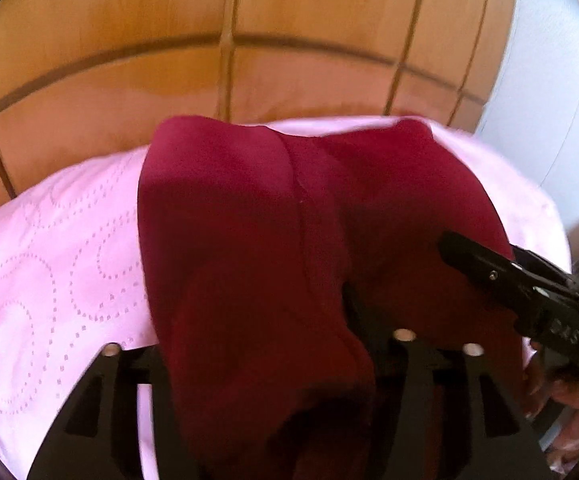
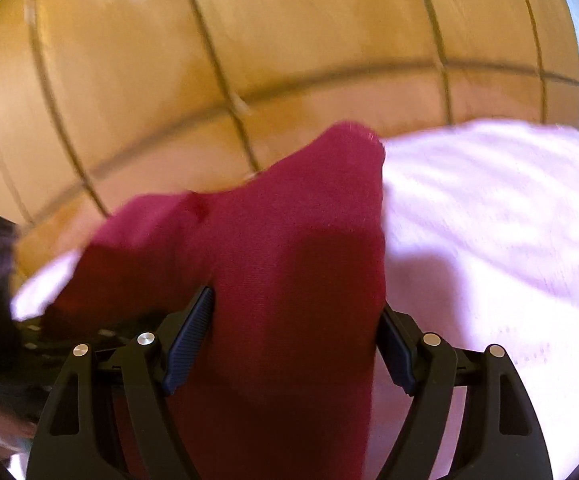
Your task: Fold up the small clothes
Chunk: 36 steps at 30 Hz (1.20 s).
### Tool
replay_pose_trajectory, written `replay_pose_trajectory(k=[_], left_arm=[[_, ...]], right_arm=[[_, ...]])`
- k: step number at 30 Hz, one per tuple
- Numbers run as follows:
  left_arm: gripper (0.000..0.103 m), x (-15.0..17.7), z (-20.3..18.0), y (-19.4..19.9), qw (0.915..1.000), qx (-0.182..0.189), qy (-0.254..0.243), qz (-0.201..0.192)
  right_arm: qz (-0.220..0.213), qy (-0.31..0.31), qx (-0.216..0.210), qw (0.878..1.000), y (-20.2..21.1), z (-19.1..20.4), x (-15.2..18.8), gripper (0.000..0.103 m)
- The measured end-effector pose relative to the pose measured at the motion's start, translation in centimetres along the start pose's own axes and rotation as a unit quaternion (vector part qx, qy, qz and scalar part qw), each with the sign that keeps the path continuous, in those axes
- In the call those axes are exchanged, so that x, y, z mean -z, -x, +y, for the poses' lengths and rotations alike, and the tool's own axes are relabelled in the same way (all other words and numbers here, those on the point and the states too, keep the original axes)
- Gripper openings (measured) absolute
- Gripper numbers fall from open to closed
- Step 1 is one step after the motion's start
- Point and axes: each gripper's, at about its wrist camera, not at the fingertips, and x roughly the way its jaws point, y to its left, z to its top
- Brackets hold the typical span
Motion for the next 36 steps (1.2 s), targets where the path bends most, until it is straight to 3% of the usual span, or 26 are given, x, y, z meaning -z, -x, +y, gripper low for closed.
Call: replay_pose_trajectory(k=[3,7,9,15,19,24,27,30,36], left_arm=[[0.069,0.7,0.7,-0.7,0.9999,0.003,0.002,-0.009],[0.075,1.3,0.9,0.6,0.9999,0.0,0.008,-0.013],[0.081,1.9,0.9,1.9,0.9998,-0.008,0.01,-0.014],[0.084,2.5,1.6,4.9,0.9988,-0.029,0.029,-0.029],[0.084,4.6,2.7,5.6,0.9971,-0.008,0.075,-0.014],[0.084,6.7,2.1,4.6,0.9974,-0.009,0.07,0.009],[0.084,7.2,2.4,4.5,0.9959,0.0,0.089,0.015],[0.085,7.6,2.9,4.8,0.9947,0.007,0.101,0.019],[0.086,8.5,2.3,4.7,0.9967,-0.008,0.08,0.015]], right_arm=[[0.023,-0.058,-0.014,0.998,-1.6,-2.0,0.3,0.087],[0.026,-0.064,-0.017,0.997,-1.9,-2.3,0.1,0.09],[0.021,-0.074,-0.021,0.997,-1.0,-2.3,0.3,0.094],[-0.014,-0.094,0.022,0.995,3.4,-2.1,1.4,0.098],[-0.009,-0.084,0.037,0.996,6.1,-1.4,3.2,0.098],[0.026,-0.052,0.024,0.998,6.5,0.3,5.4,0.099],[0.045,-0.015,0.068,0.997,6.2,0.8,6.8,0.099],[0.054,-0.02,0.114,0.992,6.4,-0.4,7.1,0.099],[0.058,0.01,0.119,0.991,5.9,-1.0,7.8,0.099]])
